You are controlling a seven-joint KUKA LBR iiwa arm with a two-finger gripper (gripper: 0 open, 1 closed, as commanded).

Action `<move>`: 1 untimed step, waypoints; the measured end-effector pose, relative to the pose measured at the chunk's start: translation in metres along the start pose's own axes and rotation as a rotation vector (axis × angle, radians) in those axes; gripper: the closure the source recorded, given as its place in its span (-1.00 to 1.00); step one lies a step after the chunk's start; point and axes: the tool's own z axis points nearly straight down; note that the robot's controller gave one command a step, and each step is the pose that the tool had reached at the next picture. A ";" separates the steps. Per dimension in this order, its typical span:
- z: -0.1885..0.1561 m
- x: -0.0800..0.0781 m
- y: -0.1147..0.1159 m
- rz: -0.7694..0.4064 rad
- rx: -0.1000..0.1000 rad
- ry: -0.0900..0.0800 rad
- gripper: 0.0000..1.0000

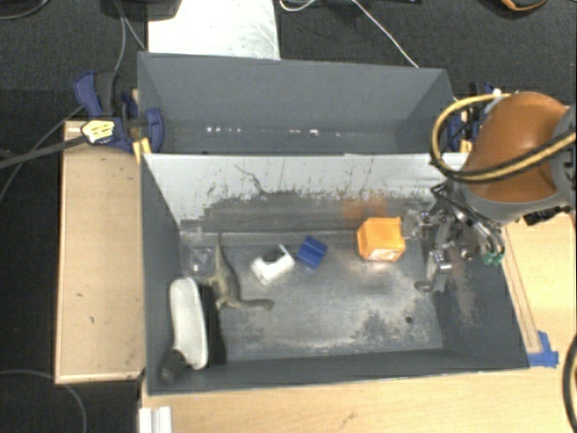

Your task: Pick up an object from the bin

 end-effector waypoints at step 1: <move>0.014 -0.017 0.000 -0.172 0.001 -0.005 -1.00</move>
Offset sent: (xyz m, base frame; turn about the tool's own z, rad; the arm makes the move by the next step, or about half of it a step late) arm 0.0187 0.0734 -0.0841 -0.1061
